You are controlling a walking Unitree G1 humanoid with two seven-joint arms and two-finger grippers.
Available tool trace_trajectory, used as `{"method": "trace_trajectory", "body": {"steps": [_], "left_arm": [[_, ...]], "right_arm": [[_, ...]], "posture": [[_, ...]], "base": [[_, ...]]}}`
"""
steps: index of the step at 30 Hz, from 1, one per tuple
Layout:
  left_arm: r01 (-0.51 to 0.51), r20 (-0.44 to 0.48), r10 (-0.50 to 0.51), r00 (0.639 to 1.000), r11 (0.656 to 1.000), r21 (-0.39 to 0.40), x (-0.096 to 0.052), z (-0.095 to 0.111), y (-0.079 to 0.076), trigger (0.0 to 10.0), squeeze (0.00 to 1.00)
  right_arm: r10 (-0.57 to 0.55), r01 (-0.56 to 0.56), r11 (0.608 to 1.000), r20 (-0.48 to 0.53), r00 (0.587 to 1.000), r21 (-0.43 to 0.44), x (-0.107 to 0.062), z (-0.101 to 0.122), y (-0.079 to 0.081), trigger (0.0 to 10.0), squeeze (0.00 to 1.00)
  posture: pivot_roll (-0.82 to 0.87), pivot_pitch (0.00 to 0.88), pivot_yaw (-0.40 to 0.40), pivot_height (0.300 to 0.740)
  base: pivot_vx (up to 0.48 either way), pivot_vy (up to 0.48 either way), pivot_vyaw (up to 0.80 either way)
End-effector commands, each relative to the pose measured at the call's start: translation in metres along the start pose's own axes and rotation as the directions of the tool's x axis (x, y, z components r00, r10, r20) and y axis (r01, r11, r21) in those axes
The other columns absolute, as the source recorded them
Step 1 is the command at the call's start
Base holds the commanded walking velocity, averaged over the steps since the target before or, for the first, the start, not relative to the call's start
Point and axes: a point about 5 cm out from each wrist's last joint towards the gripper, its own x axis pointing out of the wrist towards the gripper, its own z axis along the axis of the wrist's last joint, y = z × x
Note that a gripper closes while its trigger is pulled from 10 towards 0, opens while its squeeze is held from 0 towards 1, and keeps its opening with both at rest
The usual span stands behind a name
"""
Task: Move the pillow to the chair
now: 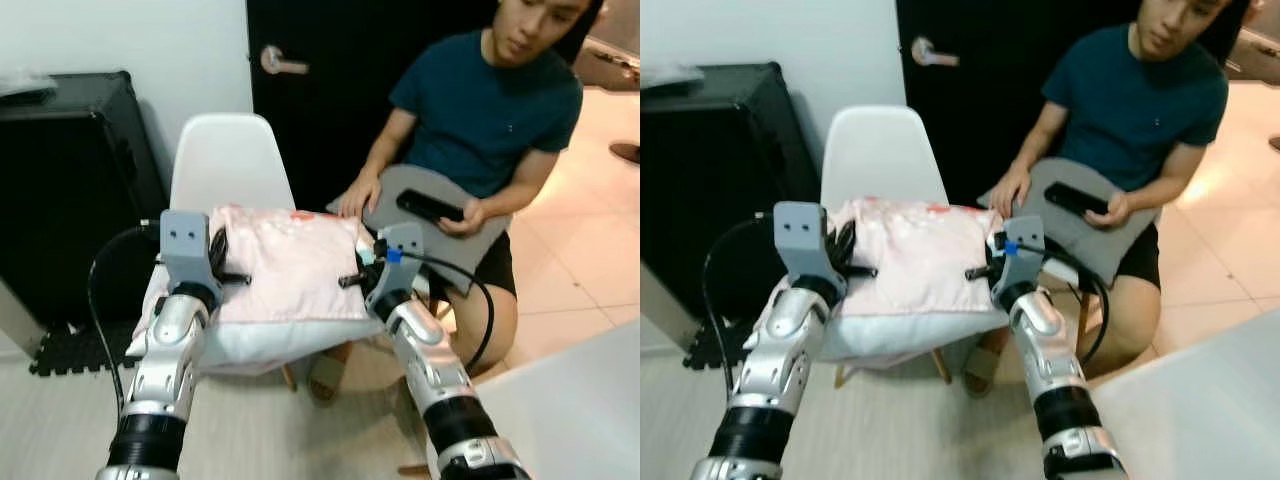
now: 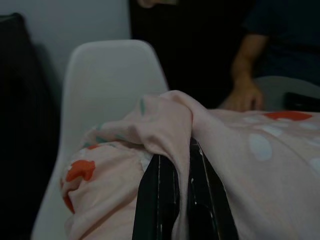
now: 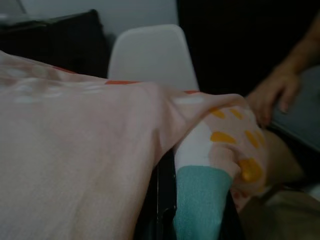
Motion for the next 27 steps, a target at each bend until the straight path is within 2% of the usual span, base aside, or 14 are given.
{"method": "trace_trajectory", "body": {"steps": [1, 5, 10, 13, 14, 15, 16, 17, 18, 22, 27], "left_arm": [[0.065, 0.05, -0.065, 0.997, 0.998, 0.003, 0.003, 0.01, -0.015, 10.0, 0.0], [0.065, 0.056, -0.066, 0.996, 0.998, 0.008, 0.004, 0.011, -0.015, 10.0, 0.0], [0.111, 0.1, -0.12, 0.988, 0.99, 0.092, 0.009, 0.022, -0.02, 10.0, 0.0], [0.136, 0.149, -0.152, 0.977, 0.985, 0.11, 0.024, 0.039, -0.027, 10.0, 0.0], [0.136, 0.149, -0.152, 0.977, 0.985, 0.11, 0.024, 0.039, -0.027, 10.0, 0.0], [0.141, 0.215, -0.162, 0.963, 0.984, 0.11, 0.04, 0.061, -0.03, 10.0, 0.0], [0.142, 0.242, -0.166, 0.956, 0.984, 0.111, 0.046, 0.07, -0.031, 10.0, 0.0], [0.142, 0.242, -0.166, 0.956, 0.984, 0.111, 0.046, 0.07, -0.031, 10.0, 0.0], [0.143, 0.282, -0.171, 0.944, 0.983, 0.118, 0.054, 0.085, -0.031, 10.0, 0.0], [0.137, 0.316, -0.17, 0.933, 0.983, 0.127, 0.058, 0.096, -0.029, 10.0, 0.0], [0.139, 0.326, -0.175, 0.929, 0.981, 0.133, 0.057, 0.098, -0.028, 10.0, 0.0]], "right_arm": [[0.057, -0.056, 0.998, 0.058, 0.997, -0.019, 0.007, 0.014, 0.01, 10.0, 0.0], [0.033, -0.032, 0.999, 0.082, 0.996, -0.016, 0.008, 0.018, 0.007, 10.0, 0.0], [-0.079, 0.075, 0.997, 0.203, 0.976, 0.029, 0.007, 0.037, -0.007, 10.0, 0.0], [-0.111, 0.094, 0.992, 0.253, 0.961, 0.08, 0.011, 0.054, -0.014, 10.0, 0.0], [-0.111, 0.094, 0.992, 0.253, 0.961, 0.08, 0.011, 0.054, -0.014, 10.0, 0.0], [-0.108, 0.091, 0.993, 0.301, 0.947, 0.068, 0.017, 0.072, -0.017, 10.0, 0.0], [-0.109, 0.095, 0.994, 0.325, 0.939, 0.06, 0.02, 0.081, -0.019, 10.0, 0.0], [-0.109, 0.095, 0.994, 0.325, 0.939, 0.06, 0.02, 0.081, -0.019, 10.0, 0.0], [-0.118, 0.107, 0.993, 0.365, 0.924, 0.048, 0.022, 0.095, -0.022, 10.0, 0.0], [-0.133, 0.123, 0.991, 0.4, 0.907, 0.05, 0.023, 0.105, -0.026, 10.0, 0.0], [-0.145, 0.136, 0.989, 0.409, 0.901, 0.051, 0.021, 0.104, -0.029, 10.0, 0.0]], "posture": [[0.01, 0.048, 0.009, 0.74], [0.01, 0.047, 0.01, 0.74], [0.02, 0.042, 0.008, 0.74], [0.02, 0.036, 0.005, 0.74], [0.02, 0.036, 0.005, 0.74], [0.02, 0.03, 0.005, 0.74], [0.01, 0.023, 0.007, 0.74], [0.01, 0.023, 0.007, 0.74], [0.01, 0.017, 0.007, 0.74], [0.01, 0.014, 0.008, 0.74], [0.01, 0.008, 0.007, 0.74]], "base": [[0.0, 0.0, -0.8], [0.0, 0.0, -0.8], [0.0, 0.0, -0.8], [0.0, 0.0, -0.8], [0.0, 0.0, -0.8], [0.0, 0.0, -0.8], [0.0, 0.0, -0.8], [0.0, 0.0, -0.8], [0.0, 0.0, -0.8], [0.0, 0.0, -0.8], [0.0, 0.0, -0.8]]}}
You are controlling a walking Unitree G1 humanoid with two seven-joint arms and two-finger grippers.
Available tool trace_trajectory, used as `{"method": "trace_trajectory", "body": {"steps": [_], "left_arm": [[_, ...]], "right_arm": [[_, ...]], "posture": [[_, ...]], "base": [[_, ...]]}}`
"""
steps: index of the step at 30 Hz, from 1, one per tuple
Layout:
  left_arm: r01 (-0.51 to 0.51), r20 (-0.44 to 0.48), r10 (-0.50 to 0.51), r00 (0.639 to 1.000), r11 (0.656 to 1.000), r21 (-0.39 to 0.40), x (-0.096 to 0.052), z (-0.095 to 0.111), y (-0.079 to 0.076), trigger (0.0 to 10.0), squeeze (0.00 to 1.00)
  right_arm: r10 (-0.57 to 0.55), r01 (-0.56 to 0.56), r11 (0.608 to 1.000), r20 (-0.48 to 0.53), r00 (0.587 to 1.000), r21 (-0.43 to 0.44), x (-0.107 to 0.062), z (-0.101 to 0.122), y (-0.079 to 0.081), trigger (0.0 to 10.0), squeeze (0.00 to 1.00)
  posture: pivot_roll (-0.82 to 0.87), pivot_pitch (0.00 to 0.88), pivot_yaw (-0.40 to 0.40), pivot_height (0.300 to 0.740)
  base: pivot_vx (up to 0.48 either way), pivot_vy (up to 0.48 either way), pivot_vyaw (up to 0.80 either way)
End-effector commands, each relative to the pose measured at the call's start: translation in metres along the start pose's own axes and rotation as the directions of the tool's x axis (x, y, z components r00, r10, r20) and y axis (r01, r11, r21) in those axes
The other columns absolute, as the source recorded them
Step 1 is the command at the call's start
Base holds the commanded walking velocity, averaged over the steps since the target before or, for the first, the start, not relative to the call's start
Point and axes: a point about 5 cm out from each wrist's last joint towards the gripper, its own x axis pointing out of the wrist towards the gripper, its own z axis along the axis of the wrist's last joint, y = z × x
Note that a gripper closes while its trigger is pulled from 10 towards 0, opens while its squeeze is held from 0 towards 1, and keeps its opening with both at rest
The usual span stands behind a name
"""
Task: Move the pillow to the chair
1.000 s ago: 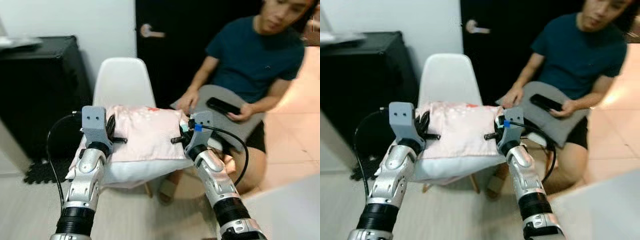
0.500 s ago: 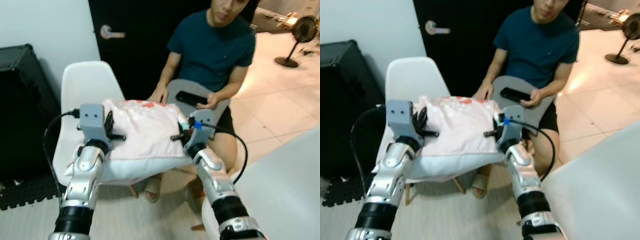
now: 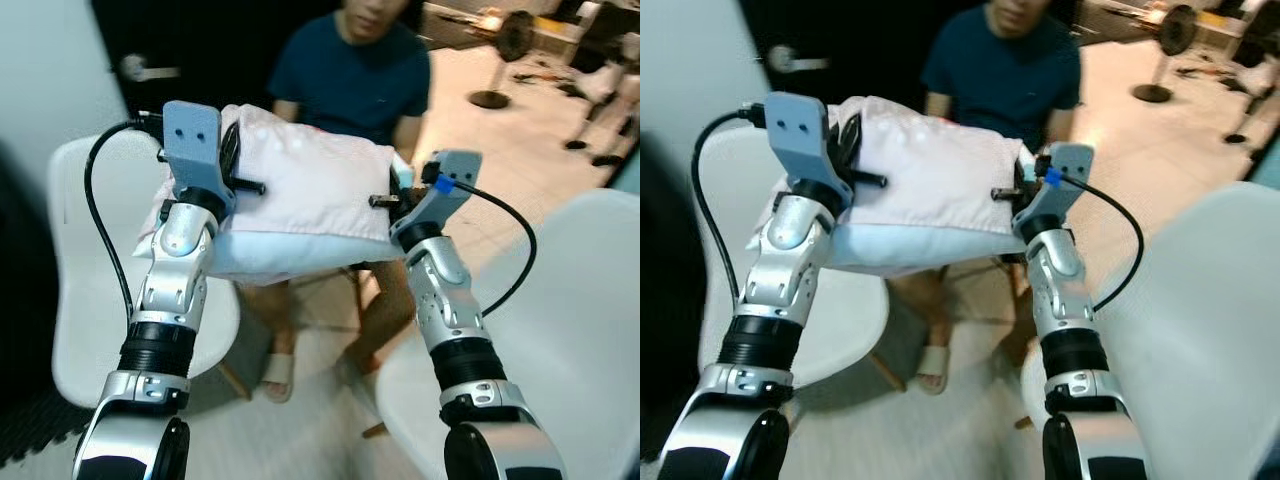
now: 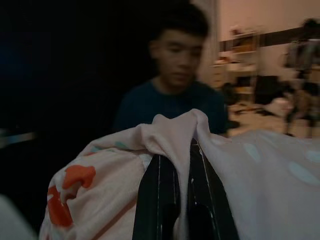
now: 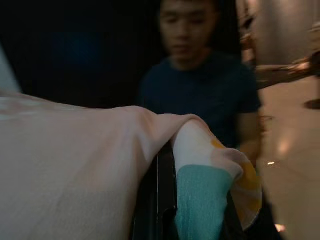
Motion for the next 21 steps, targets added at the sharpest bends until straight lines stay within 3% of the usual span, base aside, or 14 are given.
{"method": "trace_trajectory", "body": {"steps": [1, 21], "left_arm": [[0.036, 0.02, -0.036, 0.999, 0.999, 0.002, 0.0005, 0.0017, -0.0044, 10.0, 0.0], [0.061, 0.028, -0.06, 0.998, 0.998, -0.034, 0.0035, -0.0013, -0.0112, 10.0, 0.0]], "right_arm": [[0.038, -0.038, 0.999, 0.095, 0.995, -0.003, 0.0046, 0.0142, 0.0117, 10.0, 0.0], [0.017, -0.015, 1.0, 0.111, 0.994, -0.013, 0.0052, 0.0167, 0.0042, 10.0, 0.0]], "posture": [[0.01, 0.008, 0.007, 0.74], [0.0, 0.011, 0.01, 0.74]], "base": [[0.0, 0.0, -0.8], [0.0, 0.0, -0.8]]}}
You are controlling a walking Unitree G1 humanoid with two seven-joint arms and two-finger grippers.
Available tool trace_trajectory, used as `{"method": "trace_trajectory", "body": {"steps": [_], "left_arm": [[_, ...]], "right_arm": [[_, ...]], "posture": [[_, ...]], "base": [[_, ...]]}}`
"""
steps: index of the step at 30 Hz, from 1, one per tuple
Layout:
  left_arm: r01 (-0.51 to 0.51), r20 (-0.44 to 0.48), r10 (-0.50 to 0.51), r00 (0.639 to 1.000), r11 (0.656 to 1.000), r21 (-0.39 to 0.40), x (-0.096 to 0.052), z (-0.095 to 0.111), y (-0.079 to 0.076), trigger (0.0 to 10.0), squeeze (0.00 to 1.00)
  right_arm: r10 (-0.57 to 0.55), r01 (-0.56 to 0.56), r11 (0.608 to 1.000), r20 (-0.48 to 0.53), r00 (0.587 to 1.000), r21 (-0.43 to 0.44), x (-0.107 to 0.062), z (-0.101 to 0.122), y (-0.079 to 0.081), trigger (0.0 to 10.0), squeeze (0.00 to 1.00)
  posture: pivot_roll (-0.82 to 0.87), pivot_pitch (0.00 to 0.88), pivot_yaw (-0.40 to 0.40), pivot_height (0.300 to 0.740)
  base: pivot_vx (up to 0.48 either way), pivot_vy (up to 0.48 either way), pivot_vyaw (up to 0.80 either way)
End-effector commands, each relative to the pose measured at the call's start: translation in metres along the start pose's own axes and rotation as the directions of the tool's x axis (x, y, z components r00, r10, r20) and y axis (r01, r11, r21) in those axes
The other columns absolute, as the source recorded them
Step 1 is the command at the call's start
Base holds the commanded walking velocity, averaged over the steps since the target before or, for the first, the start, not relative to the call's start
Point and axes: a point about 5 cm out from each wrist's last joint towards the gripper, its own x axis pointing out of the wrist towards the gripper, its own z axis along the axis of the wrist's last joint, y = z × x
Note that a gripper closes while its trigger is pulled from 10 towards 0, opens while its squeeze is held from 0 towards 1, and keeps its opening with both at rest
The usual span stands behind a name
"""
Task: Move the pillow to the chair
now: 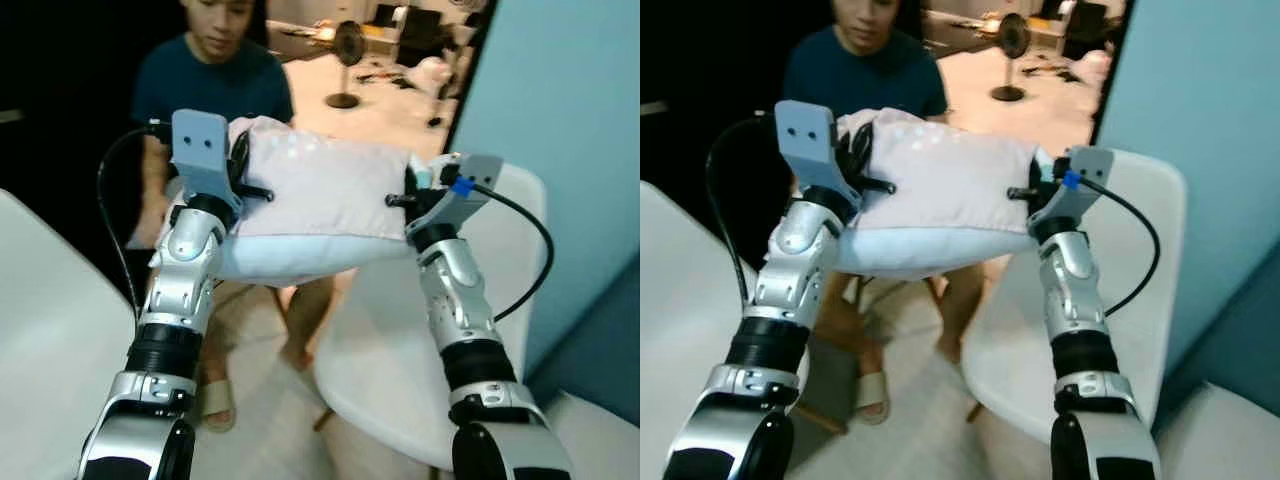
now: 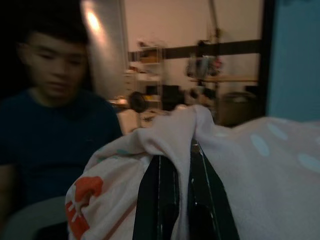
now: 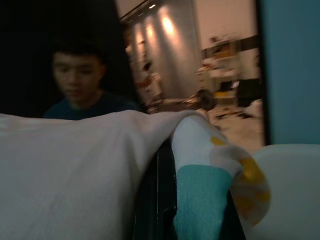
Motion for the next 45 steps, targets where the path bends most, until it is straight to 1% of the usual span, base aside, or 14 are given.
{"method": "trace_trajectory", "body": {"steps": [1, 10, 16, 22, 27, 32, 39, 45], "left_arm": [[0.061, 0.063, -0.062, 0.996, 0.998, 0.01, 0.006, 0.011, -0.011, 10.0, 0.0], [0.083, 0.058, -0.083, 0.995, 0.997, -0.007, 0.008, 0.01, -0.018, 10.0, 0.0], [0.103, 0.038, -0.102, 0.994, 0.995, -0.015, 0.003, 0.003, -0.021, 10.0, 0.0], [0.105, 0.039, -0.105, 0.994, 0.994, -0.018, 0.004, 0.002, -0.022, 10.0, 0.0], [0.121, 0.035, -0.12, 0.992, 0.992, -0.024, 0.003, 0.0, -0.026, 10.0, 0.0], [0.127, 0.024, -0.126, 0.992, 0.992, -0.025, 0.001, -0.003, -0.027, 10.0, 0.0], [0.127, 0.025, -0.126, 0.992, 0.992, -0.024, 0.0, -0.003, -0.027, 10.0, 0.0], [0.144, 0.019, -0.144, 0.989, 0.989, -0.031, -0.003, -0.006, -0.03, 10.0, 0.0]], "right_arm": [[0.036, -0.036, 0.999, 0.062, 0.997, 0.004, 0.006, 0.011, 0.011, 10.0, 0.0], [0.025, -0.025, 1.0, 0.066, 0.998, -0.007, 0.006, 0.012, 0.008, 10.0, 0.0], [0.023, -0.022, 1.0, 0.069, 0.997, -0.02, 0.003, 0.011, 0.006, 10.0, 0.0], [0.02, -0.018, 1.0, 0.071, 0.997, -0.024, 0.003, 0.012, 0.005, 10.0, 0.0], [0.017, -0.014, 0.999, 0.077, 0.997, -0.036, 0.004, 0.013, 0.004, 10.0, 0.0], [0.016, -0.014, 0.999, 0.066, 0.998, -0.038, 0.003, 0.011, 0.003, 10.0, 0.0], [0.02, -0.018, 0.999, 0.044, 0.999, -0.041, 0.001, 0.006, 0.004, 10.0, 0.0], [0.018, -0.016, 0.999, 0.024, 1.0, -0.045, 0.001, 0.003, 0.004, 10.0, 0.0]], "posture": [[0.0, 0.011, 0.01, 0.74], [-0.01, 0.014, 0.018, 0.74], [-0.01, 0.017, 0.02, 0.74], [-0.01, 0.02, 0.019, 0.74], [-0.01, 0.02, 0.019, 0.74], [-0.01, 0.021, 0.018, 0.74], [-0.01, 0.027, 0.015, 0.74], [-0.01, 0.031, 0.014, 0.74]], "base": [[0.0, 0.0, -0.8], [0.0, 0.0, -0.8], [0.0, 0.0, -0.8], [0.0, 0.0, -0.8], [0.0, 0.0, -0.8], [0.0, 0.0, -0.8], [0.0, 0.0, -0.8], [0.0, 0.0, -0.8]]}}
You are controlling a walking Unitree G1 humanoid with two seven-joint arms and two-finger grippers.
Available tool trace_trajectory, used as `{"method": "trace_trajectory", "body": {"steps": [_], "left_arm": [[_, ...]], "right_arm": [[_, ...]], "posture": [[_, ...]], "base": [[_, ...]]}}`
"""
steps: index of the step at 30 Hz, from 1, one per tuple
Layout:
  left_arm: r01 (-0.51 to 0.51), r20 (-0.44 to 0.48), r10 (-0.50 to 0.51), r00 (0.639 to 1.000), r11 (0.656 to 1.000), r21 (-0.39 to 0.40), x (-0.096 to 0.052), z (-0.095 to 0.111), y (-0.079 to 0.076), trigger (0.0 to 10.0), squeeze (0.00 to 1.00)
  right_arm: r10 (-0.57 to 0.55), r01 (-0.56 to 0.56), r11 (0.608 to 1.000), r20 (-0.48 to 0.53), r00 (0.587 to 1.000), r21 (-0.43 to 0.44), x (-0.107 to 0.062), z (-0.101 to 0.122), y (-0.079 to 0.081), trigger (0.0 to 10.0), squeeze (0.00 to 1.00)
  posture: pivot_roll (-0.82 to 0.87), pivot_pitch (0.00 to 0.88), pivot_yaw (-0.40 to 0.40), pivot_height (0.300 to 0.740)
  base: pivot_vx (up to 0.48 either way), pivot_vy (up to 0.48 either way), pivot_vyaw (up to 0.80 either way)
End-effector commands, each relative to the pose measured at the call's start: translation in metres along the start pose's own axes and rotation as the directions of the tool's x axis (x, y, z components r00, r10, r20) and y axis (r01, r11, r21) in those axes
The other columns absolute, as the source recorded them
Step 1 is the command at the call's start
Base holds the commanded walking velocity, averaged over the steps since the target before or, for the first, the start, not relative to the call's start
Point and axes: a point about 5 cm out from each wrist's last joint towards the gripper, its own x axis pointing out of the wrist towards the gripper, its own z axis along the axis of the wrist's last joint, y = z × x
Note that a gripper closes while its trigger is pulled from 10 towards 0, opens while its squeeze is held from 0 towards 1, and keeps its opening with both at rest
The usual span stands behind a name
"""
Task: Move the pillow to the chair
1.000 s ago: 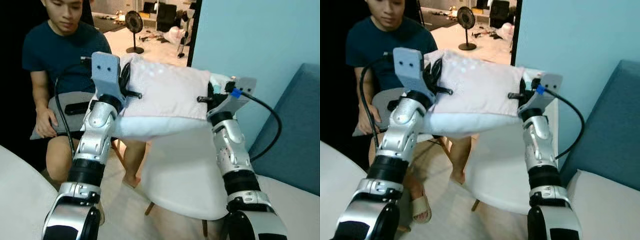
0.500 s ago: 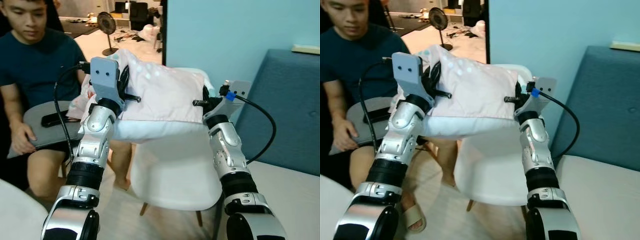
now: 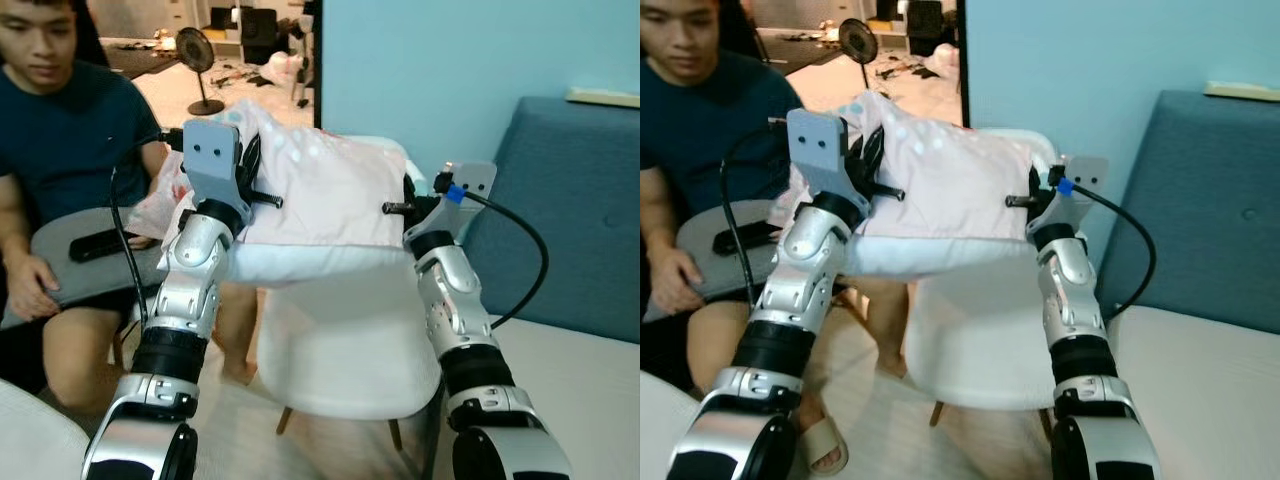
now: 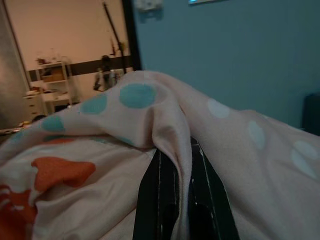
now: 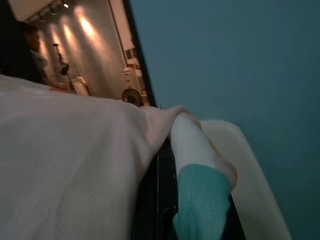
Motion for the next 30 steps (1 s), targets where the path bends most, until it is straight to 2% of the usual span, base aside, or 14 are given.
{"method": "trace_trajectory", "body": {"steps": [1, 7, 11, 13, 15, 18, 19, 21, 26, 27, 30], "left_arm": [[0.069, -0.042, -0.07, 0.997, 0.997, -0.019, -0.003, -0.01, -0.016, 10.0, 0.0], [0.085, -0.067, -0.085, 0.994, 0.996, -0.003, -0.008, -0.015, -0.018, 10.0, 0.0], [0.051, -0.119, -0.05, 0.992, 0.999, 0.012, -0.017, -0.025, -0.011, 10.0, 0.0], [0.008, -0.184, -0.004, 0.983, 1.0, 0.021, -0.023, -0.036, -0.004, 10.0, 0.0], [-0.013, -0.277, 0.027, 0.96, 0.999, 0.05, -0.034, -0.053, 0.002, 10.0, 0.0], [-0.019, -0.315, 0.041, 0.948, 0.997, 0.073, -0.04, -0.06, 0.005, 10.0, 0.0], [-0.016, -0.368, 0.048, 0.929, 0.996, 0.091, -0.048, -0.07, 0.005, 10.0, 0.0], [0.003, -0.388, 0.034, 0.921, 0.996, 0.093, -0.057, -0.076, 0.003, 10.0, 0.0], [0.071, -0.394, -0.028, 0.919, 0.993, 0.097, -0.066, -0.08, -0.006, 10.0, 0.0], [0.109, -0.41, -0.068, 0.91, 0.991, 0.078, -0.071, -0.083, -0.014, 10.0, 0.0], [0.154, -0.444, -0.117, 0.888, 0.987, 0.049, -0.078, -0.088, -0.022, 10.0, 0.0]], "right_arm": [[0.031, -0.029, 0.999, 0.081, 0.996, -0.018, 0.006, 0.017, 0.006, 10.0, 0.0], [0.049, -0.048, 0.999, 0.04, 0.998, -0.014, 0.003, 0.009, 0.008, 10.0, 0.0], [0.07, -0.07, 0.998, -0.01, 0.997, 0.0, 0.0, -0.002, 0.013, 10.0, 0.0], [0.081, -0.081, 0.997, -0.042, 0.996, 0.004, -0.003, -0.009, 0.014, 10.0, 0.0], [0.093, -0.094, 0.996, -0.119, 0.989, -0.005, -0.008, -0.022, 0.016, 10.0, 0.0], [0.096, -0.099, 0.995, -0.161, 0.982, -0.01, -0.01, -0.029, 0.016, 10.0, 0.0], [0.109, -0.118, 0.993, -0.223, 0.969, -0.026, -0.016, -0.041, 0.017, 10.0, 0.0], [0.113, -0.131, 0.99, -0.291, 0.95, -0.043, -0.025, -0.056, 0.016, 10.0, 0.0], [0.09, -0.12, 0.991, -0.356, 0.93, -0.064, -0.035, -0.07, 0.012, 10.0, 0.0], [0.067, -0.107, 0.991, -0.397, 0.915, -0.078, -0.041, -0.078, 0.008, 10.0, 0.0], [0.045, -0.101, 0.99, -0.467, 0.883, -0.096, -0.051, -0.091, 0.002, 10.0, 0.0]], "posture": [[-0.01, 0.031, 0.013, 0.74], [-0.01, 0.029, 0.013, 0.74], [-0.01, 0.027, 0.011, 0.74], [-0.01, 0.028, 0.008, 0.74], [-0.01, 0.028, 0.004, 0.74], [-0.01, 0.028, 0.004, 0.74], [-0.01, 0.029, 0.0, 0.74], [-0.01, 0.03, -0.004, 0.74], [-0.01, 0.034, -0.009, 0.74], [0.0, 0.035, -0.009, 0.74], [0.0, 0.038, -0.011, 0.74]], "base": [[0.0, 0.0, -0.43], [0.0, 0.0, -0.14], [0.0, 0.0, 0.0], [0.0, 0.0, 0.0], [0.0, 0.0, 0.0], [0.0, 0.0, 0.0], [0.0, 0.0, 0.0], [0.0, 0.0, 0.0], [0.0, 0.0, 0.0], [0.0, 0.0, 0.0], [0.0, 0.0, 0.0]]}}
